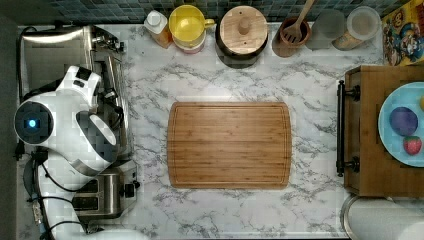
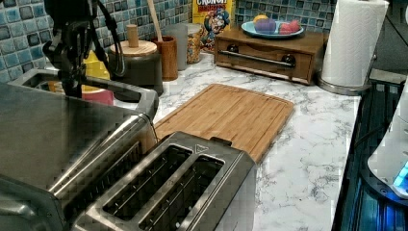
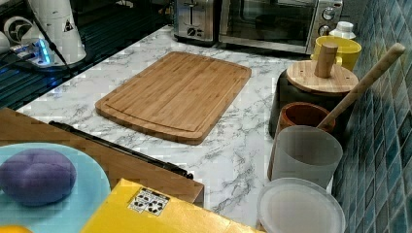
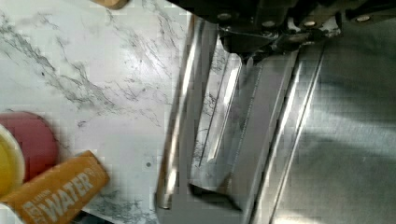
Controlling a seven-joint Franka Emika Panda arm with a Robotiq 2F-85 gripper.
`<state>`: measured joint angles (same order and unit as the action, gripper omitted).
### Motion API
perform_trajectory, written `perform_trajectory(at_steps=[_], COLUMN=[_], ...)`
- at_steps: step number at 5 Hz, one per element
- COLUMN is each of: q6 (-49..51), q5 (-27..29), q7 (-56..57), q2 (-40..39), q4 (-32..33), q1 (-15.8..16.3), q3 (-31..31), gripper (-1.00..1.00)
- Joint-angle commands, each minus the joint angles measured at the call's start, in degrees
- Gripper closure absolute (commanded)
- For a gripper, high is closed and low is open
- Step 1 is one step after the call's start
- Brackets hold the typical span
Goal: Close the oven.
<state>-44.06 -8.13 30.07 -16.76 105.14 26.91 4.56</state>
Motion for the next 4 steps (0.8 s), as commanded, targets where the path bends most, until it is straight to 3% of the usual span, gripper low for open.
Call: perform_trajectory(at_steps=[1, 4], q6=[3.4, 3.4], q5=[12.8, 12.9], q7=[7.0, 7.1], q2=[13.0, 13.0], q4=[-0.8, -0.7], q1=[-3.6, -2.5], q3=[1.5, 0.4], gripper=[1.00, 1.00])
